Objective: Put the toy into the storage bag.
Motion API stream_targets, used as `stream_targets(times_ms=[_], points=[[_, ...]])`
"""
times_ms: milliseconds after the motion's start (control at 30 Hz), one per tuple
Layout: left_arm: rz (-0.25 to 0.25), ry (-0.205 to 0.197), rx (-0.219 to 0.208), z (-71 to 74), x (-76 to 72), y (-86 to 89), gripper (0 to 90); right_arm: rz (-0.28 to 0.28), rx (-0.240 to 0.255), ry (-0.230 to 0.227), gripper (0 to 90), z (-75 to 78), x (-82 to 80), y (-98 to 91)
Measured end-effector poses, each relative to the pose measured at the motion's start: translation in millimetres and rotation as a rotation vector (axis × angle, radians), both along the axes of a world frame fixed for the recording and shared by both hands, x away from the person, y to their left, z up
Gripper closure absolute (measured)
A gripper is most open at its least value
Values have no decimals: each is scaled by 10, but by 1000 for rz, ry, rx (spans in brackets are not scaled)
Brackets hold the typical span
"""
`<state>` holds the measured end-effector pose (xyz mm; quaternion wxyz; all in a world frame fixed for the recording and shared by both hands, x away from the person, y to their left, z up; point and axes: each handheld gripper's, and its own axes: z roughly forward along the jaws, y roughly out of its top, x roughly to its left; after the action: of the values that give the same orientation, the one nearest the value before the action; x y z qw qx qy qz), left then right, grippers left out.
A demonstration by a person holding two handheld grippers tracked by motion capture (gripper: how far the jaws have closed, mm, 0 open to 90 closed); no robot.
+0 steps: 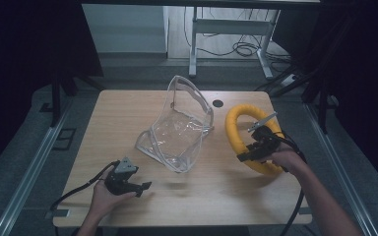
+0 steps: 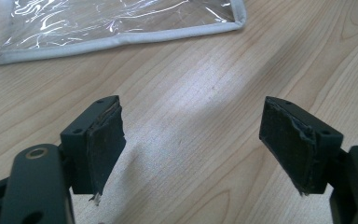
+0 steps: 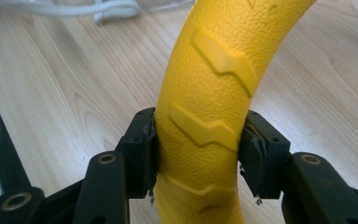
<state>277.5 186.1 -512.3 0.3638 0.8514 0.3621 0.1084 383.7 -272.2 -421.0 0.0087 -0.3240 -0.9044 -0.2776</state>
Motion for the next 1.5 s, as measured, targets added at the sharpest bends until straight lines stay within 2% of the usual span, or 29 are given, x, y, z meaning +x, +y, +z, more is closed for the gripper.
stream_targets(times_ms=[67,100,300,500,567,733,800,900,1000,1033,1067,1200,1233,1300,1467,1500], points=[[1,1,0,-2,1,-2,218,-12,41,-1,516,32,16,-44],[1,1,0,-2,1,-2,219,-12,41,-1,516,32,16,-44],[2,1,-1,-1,1,-1,219,-34,119,-19,516,138,36,-134],[1,1,0,-3,1,-2,218,-47,164,-42,516,207,39,-179],[1,0,1,0,2,1,219,-61,200,-51,516,245,41,-208],[1,1,2,-3,2,-1,219,-74,244,-69,516,283,46,-241],[1,1,2,-4,2,-1,219,-91,280,-84,516,301,50,-260],[2,0,2,-3,3,0,218,-98,301,-97,516,315,48,-273],[1,2,2,-6,4,-3,218,-109,351,-117,516,355,44,-288],[1,1,3,-7,4,-3,218,-109,351,-117,516,355,44,-288],[1,2,3,-8,5,-3,218,-112,384,-129,515,385,40,-289],[1,1,3,-5,3,-2,218,-120,444,-158,515,431,37,-285],[1,1,3,-4,3,-2,218,-120,444,-158,515,431,37,-285],[-3,1,10,-3,4,2,218,-129,493,-179,515,459,32,-269],[-2,3,11,-6,6,-1,218,-147,537,-212,514,481,24,-221],[-2,3,11,-8,7,-2,218,-157,559,-227,514,487,21,-186]])
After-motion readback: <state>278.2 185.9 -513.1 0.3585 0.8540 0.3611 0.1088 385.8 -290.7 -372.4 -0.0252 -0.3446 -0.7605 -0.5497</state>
